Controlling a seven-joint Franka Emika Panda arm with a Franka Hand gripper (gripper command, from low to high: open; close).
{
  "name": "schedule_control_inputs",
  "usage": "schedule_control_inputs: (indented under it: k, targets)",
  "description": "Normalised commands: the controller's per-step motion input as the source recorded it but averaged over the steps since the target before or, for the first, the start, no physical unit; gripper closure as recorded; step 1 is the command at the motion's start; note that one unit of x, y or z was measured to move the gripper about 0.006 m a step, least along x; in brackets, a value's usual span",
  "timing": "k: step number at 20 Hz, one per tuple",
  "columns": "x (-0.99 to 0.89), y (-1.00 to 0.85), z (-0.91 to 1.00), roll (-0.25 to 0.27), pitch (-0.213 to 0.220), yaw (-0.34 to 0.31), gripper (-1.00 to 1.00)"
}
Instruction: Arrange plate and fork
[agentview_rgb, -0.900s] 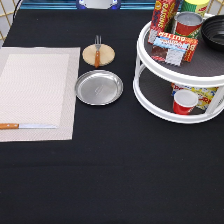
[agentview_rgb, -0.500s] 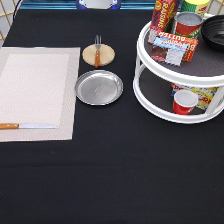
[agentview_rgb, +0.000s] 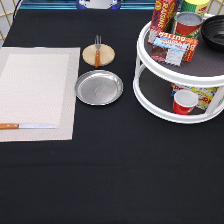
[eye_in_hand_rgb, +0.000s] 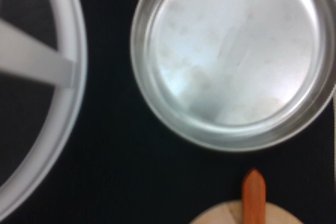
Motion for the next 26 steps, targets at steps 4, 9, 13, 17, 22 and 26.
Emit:
schedule_control_inputs:
  k: [4, 9, 13, 17, 22, 26]
  targets:
    - [0.84, -0.45, 0.0, 0.112, 0.102, 0.004, -1.0]
    - [0.83, -0.35, -0.01, 0.137, 0.1, 0.017, -1.0]
    - [0.79, -0.13, -0.1, 0.091, 0.068, 0.002, -1.0]
    - [0.7, 0.04, -0.21, 0.001, 0.042, -0.04, -1.0]
    - [0.5, 0.03, -0.33, 0.003, 0.004, -0.038, -1.0]
    - [0.33, -0.04, -0.39, 0.029, -0.014, -0.003, -1.0]
